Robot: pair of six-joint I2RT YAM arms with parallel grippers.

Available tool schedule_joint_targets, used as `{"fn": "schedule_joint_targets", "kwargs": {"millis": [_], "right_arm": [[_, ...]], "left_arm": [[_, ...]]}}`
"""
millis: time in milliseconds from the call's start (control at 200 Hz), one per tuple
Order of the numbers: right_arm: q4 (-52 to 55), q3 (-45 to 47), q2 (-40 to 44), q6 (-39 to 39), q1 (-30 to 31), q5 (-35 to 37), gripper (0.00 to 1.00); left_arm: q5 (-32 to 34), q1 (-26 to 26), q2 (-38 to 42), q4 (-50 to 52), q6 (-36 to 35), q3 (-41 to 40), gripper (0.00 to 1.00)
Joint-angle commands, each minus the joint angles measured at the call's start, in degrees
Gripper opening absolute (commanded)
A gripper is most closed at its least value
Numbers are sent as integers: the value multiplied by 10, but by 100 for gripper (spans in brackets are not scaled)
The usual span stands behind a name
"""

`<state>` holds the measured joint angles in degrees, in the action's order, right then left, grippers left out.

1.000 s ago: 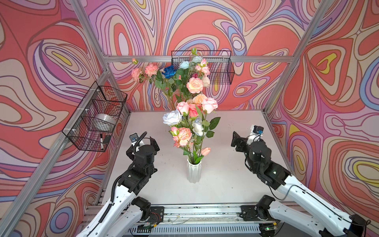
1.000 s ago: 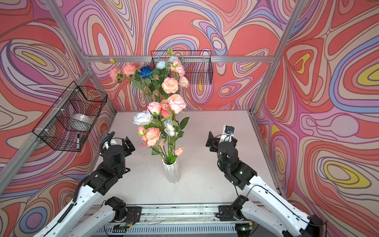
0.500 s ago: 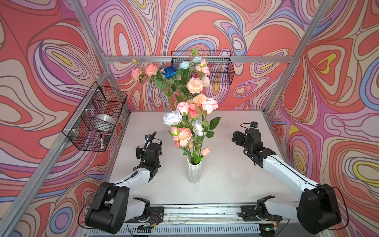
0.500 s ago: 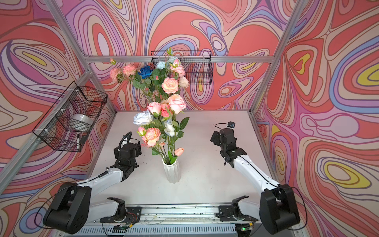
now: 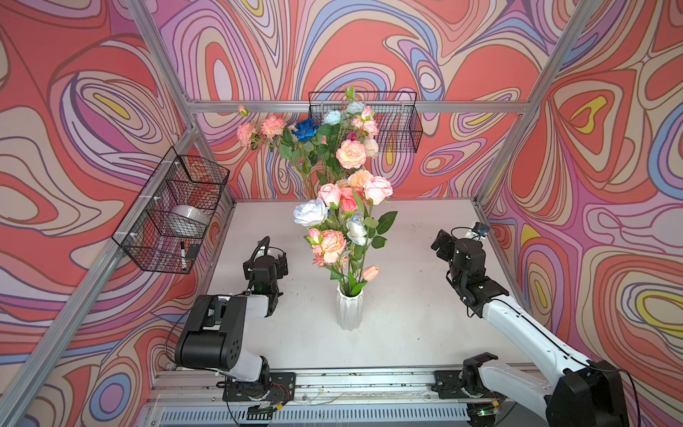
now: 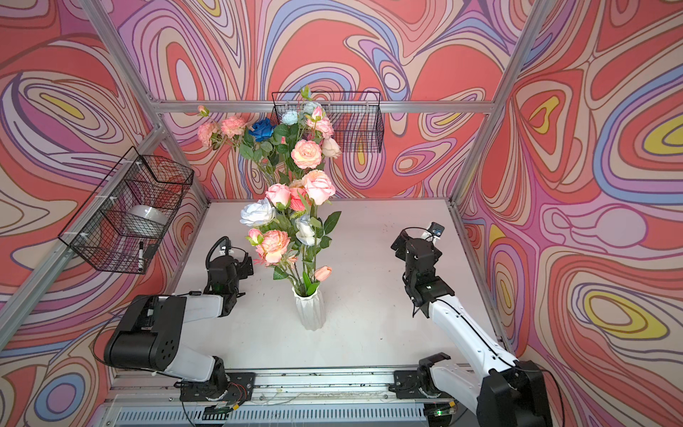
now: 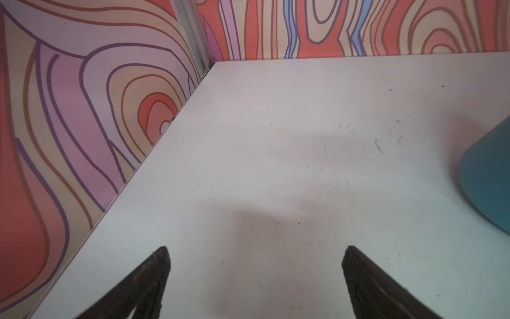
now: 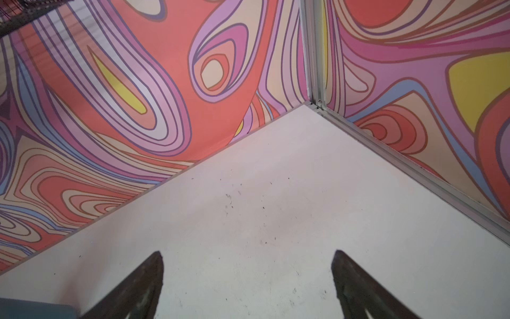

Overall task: Arrange flowers in a vase
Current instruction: Reset both arms

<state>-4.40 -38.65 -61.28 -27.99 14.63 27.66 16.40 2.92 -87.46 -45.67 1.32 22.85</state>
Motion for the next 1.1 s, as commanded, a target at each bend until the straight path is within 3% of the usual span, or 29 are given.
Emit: {"fn": "schedule_joint_targets", "kwargs": {"millis": [0, 45, 105, 175, 215, 400, 591, 806, 931, 991, 1096], "right_arm": [[-25, -7, -1, 29, -3, 19, 98], [-36, -5, -3, 44, -3, 34, 98], [-50, 0, -8, 61, -3, 61, 98], [-82, 5, -19, 106, -3, 66, 98], [-110, 14, -28, 145, -3, 56, 98], [-328, 81, -104, 294, -20, 71, 99], [-370, 113, -183, 275, -76, -41, 99], [-468, 129, -302, 261, -102, -94, 98], [-580, 145, -379, 275, -106, -114, 98], [-515, 127, -367, 262, -112, -140, 98], [-519, 124, -372, 256, -121, -146, 98]], "left_arm": [[-61, -4, -3, -38, 1, -9, 100], [-26, -2, -20, -101, 5, -26, 100], [-26, -4, 3, -35, 21, -15, 100], [-25, -4, -16, -94, 10, -26, 100], [-34, -4, -8, -65, 13, -22, 100], [-36, -4, -6, -50, 11, -14, 100], [-36, -3, -12, -65, 8, -17, 100], [-36, -3, -11, -65, 8, -18, 100], [-37, -4, -10, -65, 8, -18, 100], [-36, -4, -11, -65, 8, -18, 100], [-36, -4, -11, -64, 9, -17, 100]]}}
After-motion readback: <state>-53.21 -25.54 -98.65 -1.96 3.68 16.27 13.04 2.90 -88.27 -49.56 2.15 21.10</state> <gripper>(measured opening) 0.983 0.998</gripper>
